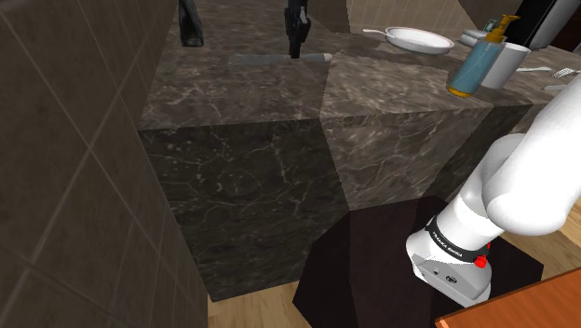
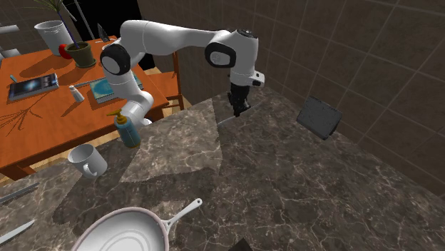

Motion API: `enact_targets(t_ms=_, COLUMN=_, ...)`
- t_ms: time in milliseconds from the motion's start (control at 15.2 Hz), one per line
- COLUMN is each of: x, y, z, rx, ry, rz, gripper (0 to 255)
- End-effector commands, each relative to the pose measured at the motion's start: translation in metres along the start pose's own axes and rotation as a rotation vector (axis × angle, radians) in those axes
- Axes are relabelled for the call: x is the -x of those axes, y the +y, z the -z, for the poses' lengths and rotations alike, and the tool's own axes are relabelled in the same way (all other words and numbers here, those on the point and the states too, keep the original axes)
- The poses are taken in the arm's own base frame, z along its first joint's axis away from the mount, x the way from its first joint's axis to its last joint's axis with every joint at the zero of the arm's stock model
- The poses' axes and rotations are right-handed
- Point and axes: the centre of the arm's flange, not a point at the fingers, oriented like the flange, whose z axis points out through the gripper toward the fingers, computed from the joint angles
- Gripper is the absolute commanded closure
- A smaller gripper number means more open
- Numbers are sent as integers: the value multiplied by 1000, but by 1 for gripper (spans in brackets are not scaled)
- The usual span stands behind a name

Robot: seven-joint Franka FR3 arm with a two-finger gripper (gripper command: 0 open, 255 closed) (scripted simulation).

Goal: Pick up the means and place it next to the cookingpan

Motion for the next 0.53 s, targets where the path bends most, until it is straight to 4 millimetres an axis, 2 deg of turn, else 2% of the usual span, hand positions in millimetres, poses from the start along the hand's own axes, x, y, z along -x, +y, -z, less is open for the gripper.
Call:
enact_targets(t_ms=0, x=1, y=-1, z=11, rx=0, ry=0, rz=0, gripper=255)
enact_targets(t_ms=462, x=3, y=-1, z=48, rx=0, ry=0, rz=0, gripper=255)
